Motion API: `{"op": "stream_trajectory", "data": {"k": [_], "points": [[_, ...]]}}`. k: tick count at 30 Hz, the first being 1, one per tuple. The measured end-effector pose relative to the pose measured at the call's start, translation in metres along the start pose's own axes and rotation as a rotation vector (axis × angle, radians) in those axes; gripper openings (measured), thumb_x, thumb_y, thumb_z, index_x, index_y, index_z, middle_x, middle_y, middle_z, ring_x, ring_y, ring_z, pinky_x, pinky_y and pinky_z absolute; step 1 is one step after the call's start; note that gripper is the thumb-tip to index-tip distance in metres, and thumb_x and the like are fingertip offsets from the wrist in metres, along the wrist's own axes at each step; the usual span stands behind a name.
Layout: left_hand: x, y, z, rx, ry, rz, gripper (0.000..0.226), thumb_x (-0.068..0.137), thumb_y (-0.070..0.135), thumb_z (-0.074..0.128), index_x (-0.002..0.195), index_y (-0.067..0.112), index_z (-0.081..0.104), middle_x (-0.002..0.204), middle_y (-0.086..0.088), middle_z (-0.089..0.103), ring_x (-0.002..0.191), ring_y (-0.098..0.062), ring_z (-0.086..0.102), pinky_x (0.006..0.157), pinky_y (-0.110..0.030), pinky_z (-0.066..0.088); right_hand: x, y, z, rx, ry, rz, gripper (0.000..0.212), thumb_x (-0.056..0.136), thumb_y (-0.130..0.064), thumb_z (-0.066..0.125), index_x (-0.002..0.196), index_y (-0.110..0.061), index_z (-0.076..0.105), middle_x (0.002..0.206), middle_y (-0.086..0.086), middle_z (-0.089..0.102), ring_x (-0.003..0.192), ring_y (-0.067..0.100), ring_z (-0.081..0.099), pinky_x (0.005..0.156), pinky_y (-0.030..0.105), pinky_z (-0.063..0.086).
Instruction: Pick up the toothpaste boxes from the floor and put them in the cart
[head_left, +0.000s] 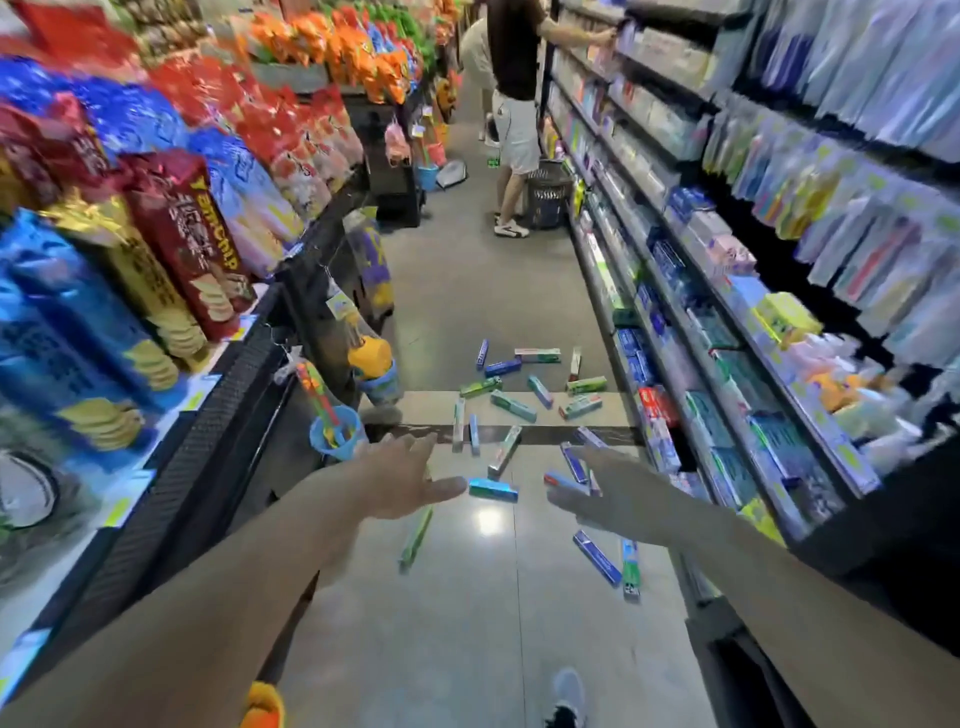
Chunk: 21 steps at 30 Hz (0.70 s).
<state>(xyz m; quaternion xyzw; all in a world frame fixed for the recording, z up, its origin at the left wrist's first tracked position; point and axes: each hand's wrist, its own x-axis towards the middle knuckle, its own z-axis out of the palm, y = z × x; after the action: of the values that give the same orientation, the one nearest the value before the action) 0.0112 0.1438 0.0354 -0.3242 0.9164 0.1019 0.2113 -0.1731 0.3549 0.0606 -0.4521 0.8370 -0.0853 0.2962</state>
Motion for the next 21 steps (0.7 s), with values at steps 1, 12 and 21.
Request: {"op": "stream_trajectory", "data": {"k": [1,12,21], "points": [[0.012,0.000,-0.004,-0.005,-0.006,-0.007,0.101,0.079,0.085,0.026,0.156,0.021,0.011,0.161,-0.006,0.020,0.148,-0.030,0.015,0.116,-0.055,0.020,0.016,0.004,-0.006,-0.015,0.007,-0.009,0.101,0.070,-0.088,0.042,0.146,-0.022,0.039,0.143,0.001,0.048,0.133,0.027,0.044,0.107,0.047,0.038],[0.149,0.021,-0.056,-0.067,-0.075,-0.112,0.098,0.084,0.080,0.030,0.157,0.020,0.006,0.162,-0.007,0.017,0.149,-0.030,0.014,0.116,-0.053,0.017,0.185,0.064,-0.079,-0.084,-0.043,-0.060,0.101,0.075,-0.085,0.040,0.154,-0.024,0.022,0.159,-0.003,0.027,0.144,0.022,0.026,0.115,0.046,0.028],[0.243,-0.021,-0.051,-0.189,-0.156,-0.148,0.095,0.085,0.077,0.036,0.156,0.021,0.006,0.160,-0.005,0.021,0.147,-0.026,0.018,0.117,-0.052,0.020,0.304,0.063,-0.084,-0.127,-0.162,-0.031,0.087,0.081,-0.079,0.043,0.144,-0.018,0.039,0.149,0.003,0.040,0.134,0.026,0.039,0.106,0.043,0.037]]}}
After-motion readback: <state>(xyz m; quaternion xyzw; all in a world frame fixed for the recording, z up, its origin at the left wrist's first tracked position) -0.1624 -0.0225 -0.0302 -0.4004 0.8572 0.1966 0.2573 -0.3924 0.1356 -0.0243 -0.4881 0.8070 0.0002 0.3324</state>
